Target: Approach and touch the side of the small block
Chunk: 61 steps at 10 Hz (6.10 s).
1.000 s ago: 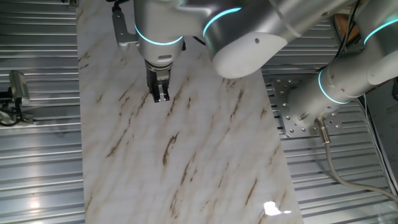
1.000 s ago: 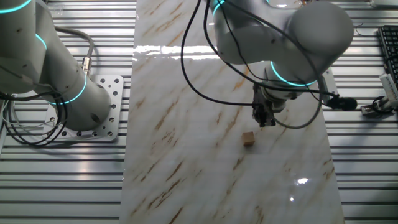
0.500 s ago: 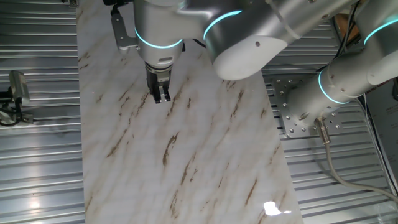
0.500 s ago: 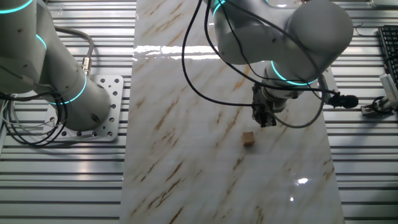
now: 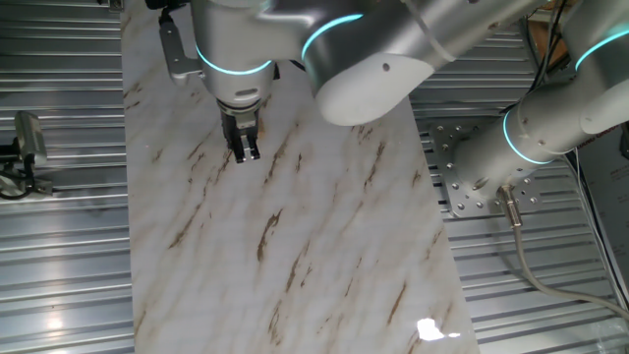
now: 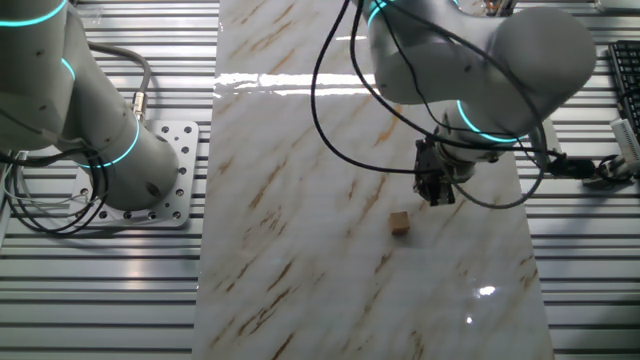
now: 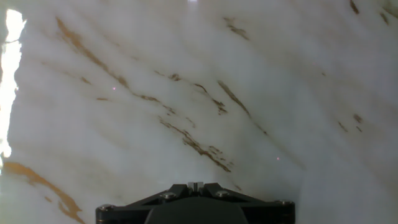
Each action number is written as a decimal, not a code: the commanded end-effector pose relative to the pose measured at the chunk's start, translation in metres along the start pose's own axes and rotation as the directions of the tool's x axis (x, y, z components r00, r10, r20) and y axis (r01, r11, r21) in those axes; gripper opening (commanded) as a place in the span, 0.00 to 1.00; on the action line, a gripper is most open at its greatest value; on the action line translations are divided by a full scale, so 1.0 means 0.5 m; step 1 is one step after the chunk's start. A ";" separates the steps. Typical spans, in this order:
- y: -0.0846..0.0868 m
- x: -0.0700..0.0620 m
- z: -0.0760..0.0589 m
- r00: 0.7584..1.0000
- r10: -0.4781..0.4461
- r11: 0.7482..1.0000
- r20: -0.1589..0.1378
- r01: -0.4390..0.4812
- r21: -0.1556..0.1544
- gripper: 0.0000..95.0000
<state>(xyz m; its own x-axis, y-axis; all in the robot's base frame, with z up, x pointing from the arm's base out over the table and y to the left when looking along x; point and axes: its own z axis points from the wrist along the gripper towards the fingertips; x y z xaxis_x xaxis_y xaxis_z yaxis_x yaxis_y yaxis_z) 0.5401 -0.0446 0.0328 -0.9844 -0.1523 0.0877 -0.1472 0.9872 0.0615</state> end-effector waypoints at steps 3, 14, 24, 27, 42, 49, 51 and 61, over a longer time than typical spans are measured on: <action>0.002 0.039 0.004 1.000 0.011 1.000 0.015 -0.011 -0.008 0.00; -0.038 0.079 0.028 1.000 -0.023 1.000 0.019 0.023 -0.019 0.00; -0.047 0.072 0.049 1.000 -0.007 0.993 -0.016 0.009 0.115 0.00; -0.047 0.072 0.049 1.000 -0.012 0.994 -0.016 0.014 0.112 0.00; -0.047 0.073 0.047 0.999 -0.024 0.997 -0.030 0.026 0.071 0.00; -0.047 0.073 0.047 0.999 0.028 0.998 -0.036 -0.026 0.049 0.00; -0.047 0.073 0.047 0.998 0.036 0.998 -0.042 -0.033 0.054 0.00; -0.035 0.062 0.047 0.997 0.060 0.997 -0.056 -0.057 0.047 0.00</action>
<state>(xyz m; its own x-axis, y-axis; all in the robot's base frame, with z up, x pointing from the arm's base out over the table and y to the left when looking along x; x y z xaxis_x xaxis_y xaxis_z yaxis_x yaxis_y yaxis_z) 0.5112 -0.0649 0.0104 -0.9843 -0.0959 0.1479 -0.0961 0.9954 0.0061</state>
